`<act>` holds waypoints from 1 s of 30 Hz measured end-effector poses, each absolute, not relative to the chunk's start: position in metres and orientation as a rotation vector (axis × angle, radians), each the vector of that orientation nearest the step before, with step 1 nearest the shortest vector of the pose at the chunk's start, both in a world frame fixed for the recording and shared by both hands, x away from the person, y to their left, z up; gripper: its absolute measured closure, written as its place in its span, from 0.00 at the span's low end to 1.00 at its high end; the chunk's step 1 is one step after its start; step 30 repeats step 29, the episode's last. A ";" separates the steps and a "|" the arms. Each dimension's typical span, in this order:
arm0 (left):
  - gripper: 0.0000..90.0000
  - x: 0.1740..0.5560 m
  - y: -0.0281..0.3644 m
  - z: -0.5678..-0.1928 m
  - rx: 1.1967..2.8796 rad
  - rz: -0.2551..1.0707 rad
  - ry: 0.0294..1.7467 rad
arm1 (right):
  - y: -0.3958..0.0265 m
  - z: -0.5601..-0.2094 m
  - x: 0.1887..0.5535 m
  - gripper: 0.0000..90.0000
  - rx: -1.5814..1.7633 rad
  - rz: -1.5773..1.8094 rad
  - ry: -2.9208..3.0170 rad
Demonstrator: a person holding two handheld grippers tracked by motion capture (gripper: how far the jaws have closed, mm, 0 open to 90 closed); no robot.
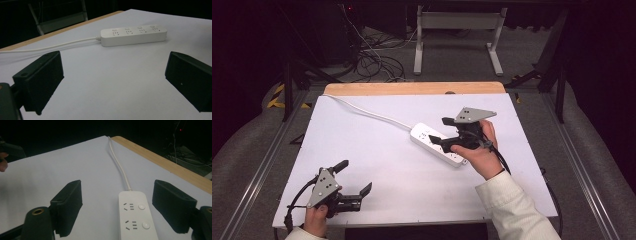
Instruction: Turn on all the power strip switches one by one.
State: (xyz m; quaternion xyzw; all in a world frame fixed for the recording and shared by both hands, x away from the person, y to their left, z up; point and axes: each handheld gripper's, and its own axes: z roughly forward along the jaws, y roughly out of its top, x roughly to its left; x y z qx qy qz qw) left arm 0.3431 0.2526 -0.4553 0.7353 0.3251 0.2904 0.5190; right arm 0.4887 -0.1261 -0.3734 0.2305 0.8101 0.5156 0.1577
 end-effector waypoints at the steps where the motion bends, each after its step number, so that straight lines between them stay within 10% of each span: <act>1: 0.02 0.343 0.253 -0.455 1.764 0.696 0.783 | -0.129 -0.374 0.487 0.23 0.663 1.479 2.315; 30: 0.02 0.343 0.253 -0.455 1.799 0.744 0.734 | -0.238 -0.479 0.421 0.11 0.837 1.427 2.373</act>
